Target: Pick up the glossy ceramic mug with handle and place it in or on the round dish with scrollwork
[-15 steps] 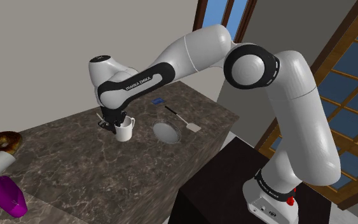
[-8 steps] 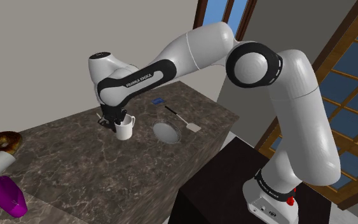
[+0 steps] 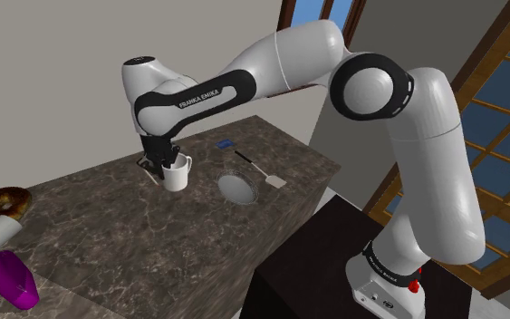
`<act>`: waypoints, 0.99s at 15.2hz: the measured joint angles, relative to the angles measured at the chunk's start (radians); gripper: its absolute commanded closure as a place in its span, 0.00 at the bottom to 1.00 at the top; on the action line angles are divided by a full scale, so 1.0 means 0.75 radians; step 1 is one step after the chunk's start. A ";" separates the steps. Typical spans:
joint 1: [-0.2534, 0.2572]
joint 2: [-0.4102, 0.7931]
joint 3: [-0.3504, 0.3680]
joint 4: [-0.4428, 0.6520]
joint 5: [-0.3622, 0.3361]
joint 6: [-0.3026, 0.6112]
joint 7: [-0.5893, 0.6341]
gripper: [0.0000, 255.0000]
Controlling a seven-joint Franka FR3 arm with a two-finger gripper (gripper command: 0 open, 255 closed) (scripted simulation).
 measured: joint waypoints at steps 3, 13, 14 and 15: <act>-0.001 -0.020 0.004 0.022 0.006 -0.041 -0.006 1.00; -0.003 -0.090 0.017 0.086 0.027 -0.173 -0.019 1.00; -0.015 -0.115 0.018 0.050 0.031 -0.162 -0.027 1.00; -0.029 -0.147 0.019 0.006 0.037 -0.149 -0.035 1.00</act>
